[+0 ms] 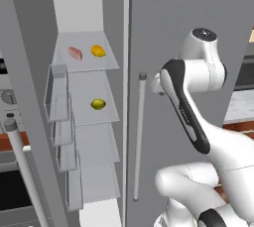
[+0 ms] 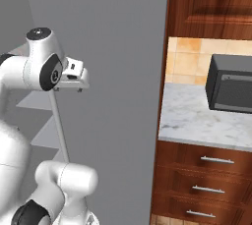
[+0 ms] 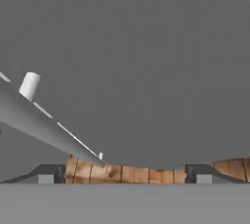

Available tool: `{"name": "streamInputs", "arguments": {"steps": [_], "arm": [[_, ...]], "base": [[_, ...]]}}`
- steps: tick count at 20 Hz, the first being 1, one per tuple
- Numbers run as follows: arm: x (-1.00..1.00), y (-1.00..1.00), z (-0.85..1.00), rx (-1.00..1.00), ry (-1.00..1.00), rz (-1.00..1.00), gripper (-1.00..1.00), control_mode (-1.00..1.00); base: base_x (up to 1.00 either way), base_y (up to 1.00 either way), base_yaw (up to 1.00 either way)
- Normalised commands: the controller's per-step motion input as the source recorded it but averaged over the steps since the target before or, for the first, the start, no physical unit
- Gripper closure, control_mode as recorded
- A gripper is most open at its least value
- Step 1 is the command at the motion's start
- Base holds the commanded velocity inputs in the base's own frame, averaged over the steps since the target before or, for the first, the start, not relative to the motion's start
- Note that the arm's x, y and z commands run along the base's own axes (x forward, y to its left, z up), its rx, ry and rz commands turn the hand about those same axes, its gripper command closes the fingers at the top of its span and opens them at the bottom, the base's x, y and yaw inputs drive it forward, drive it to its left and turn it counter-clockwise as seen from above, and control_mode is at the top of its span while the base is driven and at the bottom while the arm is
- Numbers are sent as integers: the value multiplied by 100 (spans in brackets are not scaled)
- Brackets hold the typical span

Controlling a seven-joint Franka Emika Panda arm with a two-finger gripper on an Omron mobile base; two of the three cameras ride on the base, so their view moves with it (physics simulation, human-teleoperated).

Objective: Take the steak, mango, and pear from the freezer and place them in the bowl on the counter.

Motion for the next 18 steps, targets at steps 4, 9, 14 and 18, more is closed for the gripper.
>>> {"name": "streamInputs", "arguments": {"steps": [4, 9, 14, 18], "arm": [[-53, 67, 51, 7, -29, 11, -100, -100], [-28, 82, 59, 3, -22, 16, -100, -100], [-4, 83, 32, 3, -6, 12, -100, -100], [0, 85, 9, 4, -2, 9, -100, -100]], "base": [[0, 0, 0], [0, 0, 0], [0, 0, 0], [0, 0, 0]]}}
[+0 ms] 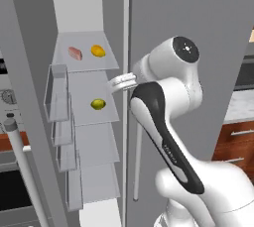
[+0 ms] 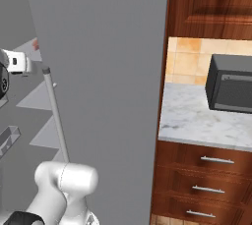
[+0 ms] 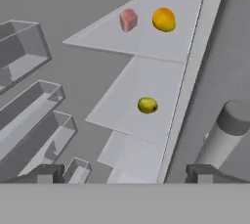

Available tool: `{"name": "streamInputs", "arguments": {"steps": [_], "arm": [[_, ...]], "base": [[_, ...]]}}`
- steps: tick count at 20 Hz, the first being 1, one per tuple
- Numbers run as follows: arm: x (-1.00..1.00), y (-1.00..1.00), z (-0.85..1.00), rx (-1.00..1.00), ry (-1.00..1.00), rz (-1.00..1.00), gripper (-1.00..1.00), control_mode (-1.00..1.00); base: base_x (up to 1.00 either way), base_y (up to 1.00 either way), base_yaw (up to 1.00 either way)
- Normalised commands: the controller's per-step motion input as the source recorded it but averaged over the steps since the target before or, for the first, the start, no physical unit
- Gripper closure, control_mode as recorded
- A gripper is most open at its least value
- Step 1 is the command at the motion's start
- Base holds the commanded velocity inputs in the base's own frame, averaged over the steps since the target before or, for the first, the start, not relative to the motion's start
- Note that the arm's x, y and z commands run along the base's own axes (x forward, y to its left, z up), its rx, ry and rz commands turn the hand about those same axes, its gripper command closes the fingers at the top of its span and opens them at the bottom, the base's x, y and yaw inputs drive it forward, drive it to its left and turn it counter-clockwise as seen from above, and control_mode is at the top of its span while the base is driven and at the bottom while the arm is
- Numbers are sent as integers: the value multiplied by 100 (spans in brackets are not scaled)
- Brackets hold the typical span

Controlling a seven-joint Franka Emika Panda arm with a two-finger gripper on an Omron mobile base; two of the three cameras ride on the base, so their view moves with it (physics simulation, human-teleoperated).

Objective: Take the steak, mango, and pear from the freezer and place them in the bowl on the counter.

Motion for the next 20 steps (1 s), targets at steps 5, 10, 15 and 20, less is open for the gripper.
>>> {"name": "streamInputs", "arguments": {"steps": [5, 10, 15, 20], "arm": [[12, 33, 28, -2, -3, 0, -100, -100], [54, 28, 7, 0, 4, 0, -100, -100], [45, 40, 0, -1, 2, 0, -100, -100], [47, 31, 0, -1, 0, 0, -100, -100]], "base": [[0, 0, 0], [0, 0, 0], [0, 0, 0], [0, 0, 0]]}}
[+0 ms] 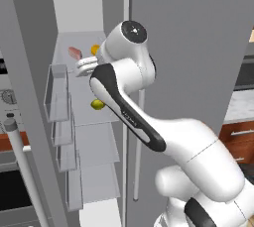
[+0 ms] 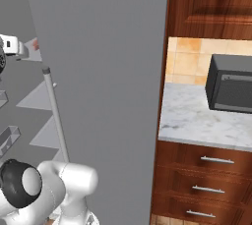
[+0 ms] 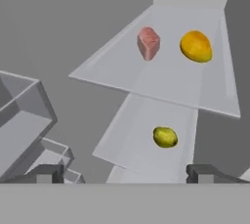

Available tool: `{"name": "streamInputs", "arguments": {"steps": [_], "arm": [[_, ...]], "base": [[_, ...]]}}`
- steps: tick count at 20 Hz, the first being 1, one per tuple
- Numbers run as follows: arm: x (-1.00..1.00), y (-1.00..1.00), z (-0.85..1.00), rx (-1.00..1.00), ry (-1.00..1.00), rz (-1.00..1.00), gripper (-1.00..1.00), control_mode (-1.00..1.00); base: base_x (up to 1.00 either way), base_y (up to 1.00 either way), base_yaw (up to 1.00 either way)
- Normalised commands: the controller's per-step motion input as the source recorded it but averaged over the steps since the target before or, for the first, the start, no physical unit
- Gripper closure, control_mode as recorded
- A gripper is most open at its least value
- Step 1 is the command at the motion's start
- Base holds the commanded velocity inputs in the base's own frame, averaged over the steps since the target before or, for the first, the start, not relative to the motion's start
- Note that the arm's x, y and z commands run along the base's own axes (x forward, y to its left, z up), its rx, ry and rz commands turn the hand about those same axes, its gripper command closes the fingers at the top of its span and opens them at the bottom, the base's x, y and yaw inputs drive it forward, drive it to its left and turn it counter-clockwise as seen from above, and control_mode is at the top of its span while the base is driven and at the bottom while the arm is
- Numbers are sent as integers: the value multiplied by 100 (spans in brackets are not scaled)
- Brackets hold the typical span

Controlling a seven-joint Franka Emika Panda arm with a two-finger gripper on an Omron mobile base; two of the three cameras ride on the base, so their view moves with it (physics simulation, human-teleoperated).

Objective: Take the steak, mango, and pear from the freezer and place them in the bowl on the counter.

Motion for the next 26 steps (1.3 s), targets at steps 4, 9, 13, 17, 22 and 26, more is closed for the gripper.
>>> {"name": "streamInputs", "arguments": {"steps": [4, 9, 13, 17, 22, 26], "arm": [[49, 12, 0, -1, 0, -2, -100, -100], [46, 9, 0, -2, 0, -2, -100, -100], [42, 14, 0, -1, 0, -3, -100, -100], [52, 8, -2, -1, 0, 0, -100, -100], [45, 6, -5, -1, 0, 0, -100, -100], [33, 24, -19, -6, 0, 0, -100, -100]], "base": [[0, 0, 0], [0, 0, 0], [0, 0, 0], [0, 0, 0], [0, 0, 0], [0, 0, 0]]}}
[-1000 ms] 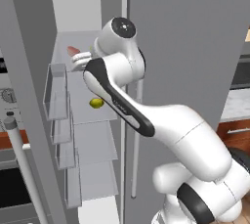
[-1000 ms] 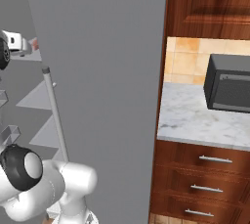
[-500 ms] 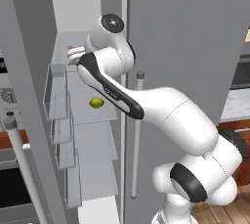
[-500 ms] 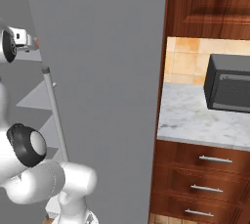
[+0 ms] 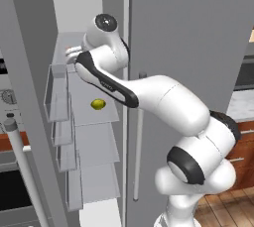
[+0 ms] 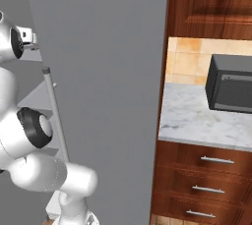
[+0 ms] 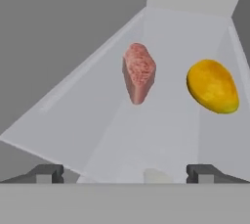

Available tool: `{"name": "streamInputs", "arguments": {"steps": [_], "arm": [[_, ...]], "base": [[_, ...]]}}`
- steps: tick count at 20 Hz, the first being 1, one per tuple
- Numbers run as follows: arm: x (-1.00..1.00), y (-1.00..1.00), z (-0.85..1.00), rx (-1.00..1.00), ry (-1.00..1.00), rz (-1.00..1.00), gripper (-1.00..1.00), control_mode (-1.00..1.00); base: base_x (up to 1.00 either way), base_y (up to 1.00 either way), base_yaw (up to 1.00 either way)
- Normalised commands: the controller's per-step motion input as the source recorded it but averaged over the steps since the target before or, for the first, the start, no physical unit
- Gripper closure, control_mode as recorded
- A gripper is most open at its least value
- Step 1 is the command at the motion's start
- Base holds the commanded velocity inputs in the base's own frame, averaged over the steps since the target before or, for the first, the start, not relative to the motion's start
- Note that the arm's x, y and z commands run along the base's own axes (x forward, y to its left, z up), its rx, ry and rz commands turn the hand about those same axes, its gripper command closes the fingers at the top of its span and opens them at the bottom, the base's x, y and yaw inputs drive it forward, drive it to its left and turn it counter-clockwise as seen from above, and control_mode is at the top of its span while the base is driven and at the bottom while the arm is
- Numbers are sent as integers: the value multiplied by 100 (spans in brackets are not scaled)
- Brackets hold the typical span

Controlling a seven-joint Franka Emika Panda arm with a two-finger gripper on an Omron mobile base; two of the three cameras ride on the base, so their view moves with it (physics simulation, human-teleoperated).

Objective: Take the steak, mango, and pear from the freezer and place them in the bowl on the counter.

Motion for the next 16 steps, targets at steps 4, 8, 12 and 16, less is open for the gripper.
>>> {"name": "streamInputs", "arguments": {"steps": [4, 8, 12, 16], "arm": [[31, 24, -20, -7, 2, 0, -100, -100], [27, 0, 0, 0, 6, 0, -100, -100], [27, 0, -4, 0, 3, 0, -100, -100], [25, 0, -3, 0, 0, 0, -100, -100]], "base": [[0, 0, 0], [0, 0, 0], [0, 0, 0], [0, 0, 0]]}}
